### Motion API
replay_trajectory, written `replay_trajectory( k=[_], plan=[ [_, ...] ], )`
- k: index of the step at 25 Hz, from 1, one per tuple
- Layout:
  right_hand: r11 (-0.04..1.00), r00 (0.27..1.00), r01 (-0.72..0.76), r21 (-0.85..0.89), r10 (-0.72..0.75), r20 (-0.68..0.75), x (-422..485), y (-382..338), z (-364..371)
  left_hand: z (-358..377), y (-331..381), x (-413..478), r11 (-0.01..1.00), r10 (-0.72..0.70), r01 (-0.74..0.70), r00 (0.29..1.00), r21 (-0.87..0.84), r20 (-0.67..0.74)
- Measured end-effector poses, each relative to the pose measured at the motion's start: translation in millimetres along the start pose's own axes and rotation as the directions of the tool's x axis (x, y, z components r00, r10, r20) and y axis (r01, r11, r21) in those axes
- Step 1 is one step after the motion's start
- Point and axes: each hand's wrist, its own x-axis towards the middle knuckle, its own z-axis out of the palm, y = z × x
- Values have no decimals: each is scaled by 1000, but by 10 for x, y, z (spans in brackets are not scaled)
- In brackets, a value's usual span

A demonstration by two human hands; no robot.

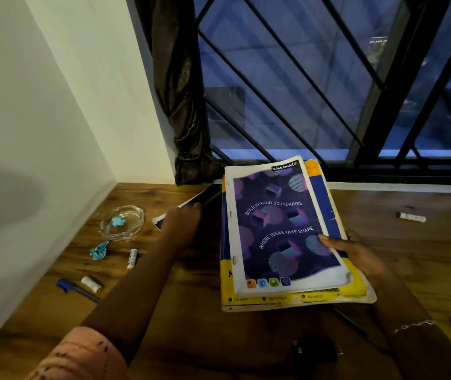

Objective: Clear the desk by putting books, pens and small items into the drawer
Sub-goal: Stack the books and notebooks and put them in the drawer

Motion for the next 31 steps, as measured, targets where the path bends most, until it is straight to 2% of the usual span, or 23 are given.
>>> replay_trajectory(
  k=[2,4,6,8,9,10,12,13,15,17,20,23,26,30,31],
  plan=[
    [1000,1000,24,-17,-24,-4,-11,-44,-3,-194,-158,-17,995,-93,90,994,-48,-53],
    [998,999,47,-34,-47,-8,-34,-107,16,-399,-266,-52,954,-232,202,966,-220,-118],
    [998,998,59,-27,-59,-2,-66,-135,25,-622,-397,-105,867,-376,248,895,-432,-240],
    [998,998,55,-17,-55,-7,-96,-127,16,-789,-564,-175,736,-503,200,801,-646,-325],
    [999,999,48,-16,-48,-13,-112,-115,19,-885,-632,-233,642,-561,155,763,-751,-323],
    [999,999,46,-12,-46,-20,-131,-103,24,-946,-697,-288,496,-615,90,739,-864,-276],
    [998,997,61,-20,-62,-41,-180,-92,53,-1090,-706,-450,104,-673,-45,733,-994,-104],
    [998,997,61,-15,-62,-53,-199,-80,73,-1135,-666,-535,-59,-659,-71,752,-996,-15],
    [999,997,41,3,-40,-65,-231,-55,123,-1124,-484,-649,-232,-565,-22,817,-973,116],
    [999,997,43,5,-43,-63,-255,-46,184,-1023,-232,-712,-234,-460,106,864,-966,206],
    [999,998,51,7,-51,-45,-289,-70,277,-879,113,-817,-167,-398,271,861,-948,317],
    [999,998,50,17,-50,-30,-312,-70,300,-823,337,-963,-184,-379,236,879,-954,290],
    [998,998,64,20,-63,-29,-352,-58,327,-736,472,-1063,-124,-378,250,883,-960,278],
    [999,997,47,25,-45,-63,-417,-45,381,-636,526,-1071,-354,-113,426,864,-832,490],
    [999,997,38,15,-37,-68,-424,-35,387,-622,533,-1063,-363,-70,449,861,-816,504]
  ],
)
